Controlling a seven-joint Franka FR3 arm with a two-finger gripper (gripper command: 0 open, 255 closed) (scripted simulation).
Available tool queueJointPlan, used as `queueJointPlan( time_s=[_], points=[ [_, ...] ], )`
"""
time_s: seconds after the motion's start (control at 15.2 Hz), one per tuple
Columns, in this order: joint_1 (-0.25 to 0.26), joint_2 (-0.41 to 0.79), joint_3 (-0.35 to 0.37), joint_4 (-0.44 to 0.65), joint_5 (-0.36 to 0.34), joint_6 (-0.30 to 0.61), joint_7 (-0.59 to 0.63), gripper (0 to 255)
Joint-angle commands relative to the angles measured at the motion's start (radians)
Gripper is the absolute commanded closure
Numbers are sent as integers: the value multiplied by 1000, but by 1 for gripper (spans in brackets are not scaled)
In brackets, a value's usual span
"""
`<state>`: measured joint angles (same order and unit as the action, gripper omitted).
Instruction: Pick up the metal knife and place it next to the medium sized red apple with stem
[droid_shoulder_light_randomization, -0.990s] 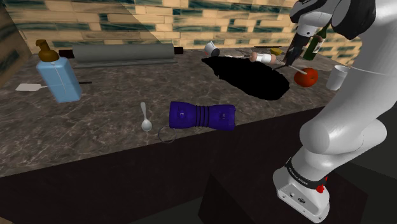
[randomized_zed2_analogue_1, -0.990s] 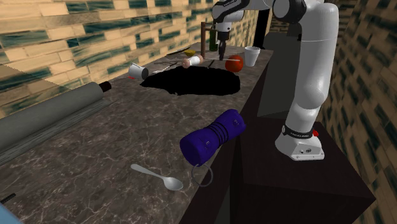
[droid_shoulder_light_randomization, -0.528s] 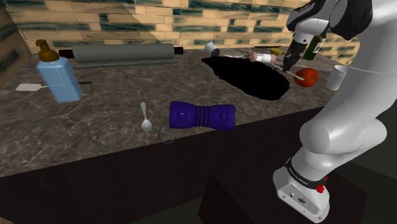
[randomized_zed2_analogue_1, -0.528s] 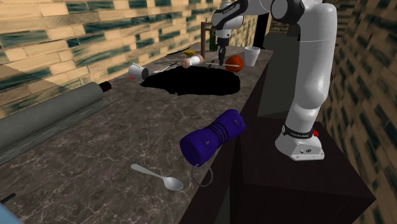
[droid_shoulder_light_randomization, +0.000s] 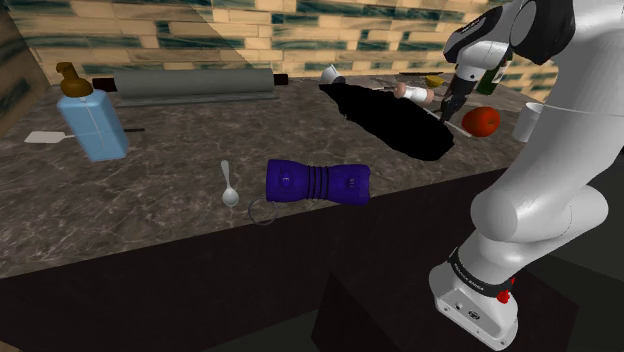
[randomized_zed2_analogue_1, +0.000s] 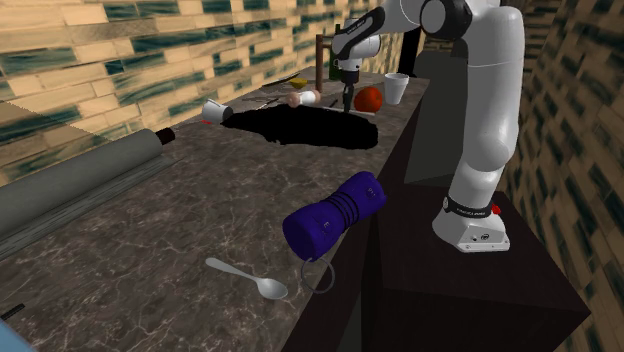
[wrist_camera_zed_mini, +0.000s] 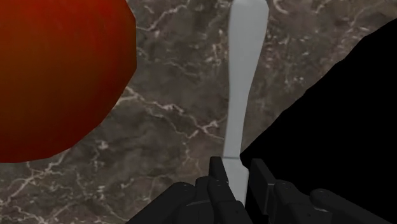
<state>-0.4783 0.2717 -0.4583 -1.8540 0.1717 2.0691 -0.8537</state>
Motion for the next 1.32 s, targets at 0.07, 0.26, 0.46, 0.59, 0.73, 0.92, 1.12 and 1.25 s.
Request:
queueJointPlan(
  time_s=[0.07,0.26,0.46,0.59,0.73,0.92,1.12,1.25],
  points=[
    [-1,17,5,-20,11,34,-7,255],
    [-4,38,9,-38,24,70,-17,255],
    [-4,38,9,-38,24,70,-17,255],
    [-3,38,8,-38,24,70,-17,255],
    [-3,38,8,-38,25,70,-17,255],
    [-2,31,6,-52,22,78,-18,0],
    [1,25,6,-63,19,83,-15,0],
    [-1,23,3,-23,15,41,-11,0]
  ],
)
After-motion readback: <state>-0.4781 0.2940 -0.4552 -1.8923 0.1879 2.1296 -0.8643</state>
